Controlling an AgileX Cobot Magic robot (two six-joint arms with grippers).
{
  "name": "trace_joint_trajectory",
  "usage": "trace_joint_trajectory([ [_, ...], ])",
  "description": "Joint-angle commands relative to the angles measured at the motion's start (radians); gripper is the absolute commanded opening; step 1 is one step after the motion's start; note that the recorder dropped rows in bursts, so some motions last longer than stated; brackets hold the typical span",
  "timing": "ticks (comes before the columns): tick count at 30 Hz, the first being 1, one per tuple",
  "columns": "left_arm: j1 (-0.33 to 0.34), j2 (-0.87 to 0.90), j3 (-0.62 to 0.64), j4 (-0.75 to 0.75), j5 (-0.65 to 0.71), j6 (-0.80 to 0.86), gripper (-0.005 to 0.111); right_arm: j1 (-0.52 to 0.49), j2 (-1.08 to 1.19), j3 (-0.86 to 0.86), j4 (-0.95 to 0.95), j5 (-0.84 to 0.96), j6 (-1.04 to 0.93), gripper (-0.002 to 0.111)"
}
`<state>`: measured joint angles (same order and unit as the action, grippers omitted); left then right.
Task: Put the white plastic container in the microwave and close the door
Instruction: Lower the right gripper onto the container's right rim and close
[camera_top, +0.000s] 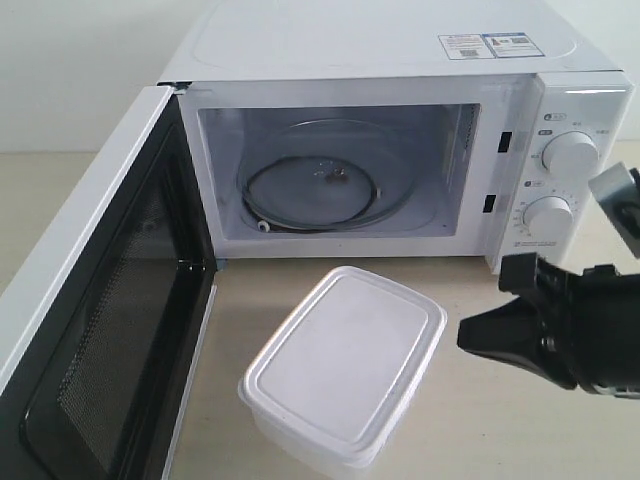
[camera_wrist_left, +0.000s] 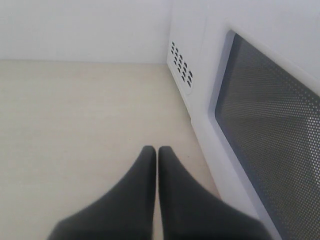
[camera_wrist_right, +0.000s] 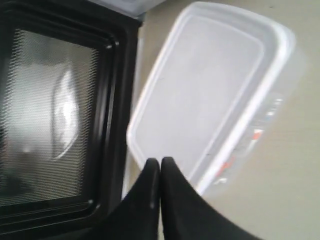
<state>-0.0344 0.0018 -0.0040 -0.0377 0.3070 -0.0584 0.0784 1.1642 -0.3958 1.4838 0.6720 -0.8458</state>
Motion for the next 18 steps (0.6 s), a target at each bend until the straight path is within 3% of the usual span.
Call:
trace_joint_trajectory([
  [1,0.003,-0.002,0.004,0.0,0.0,-0.001,0.004,0.0,0.02,0.025,-0.058,-0.077,-0.031,0.0],
  [5,0.003,-0.002,0.004,0.0,0.0,-0.001,0.004,0.002,0.032,0.027,-0.058,-0.094,-0.052,0.0],
  [9,0.003,-0.002,0.004,0.0,0.0,-0.001,0.004,0.002,0.096,0.027,-0.036,0.008,-0.074,0.0],
  [12,0.003,-0.002,0.004,0.0,0.0,-0.001,0.004,0.002,0.219,0.096,0.261,0.164,-0.402,0.0],
  [18,0.003,-0.002,0.004,0.0,0.0,-0.001,0.004,0.0,0.357,0.086,0.261,0.086,-0.475,0.002],
])
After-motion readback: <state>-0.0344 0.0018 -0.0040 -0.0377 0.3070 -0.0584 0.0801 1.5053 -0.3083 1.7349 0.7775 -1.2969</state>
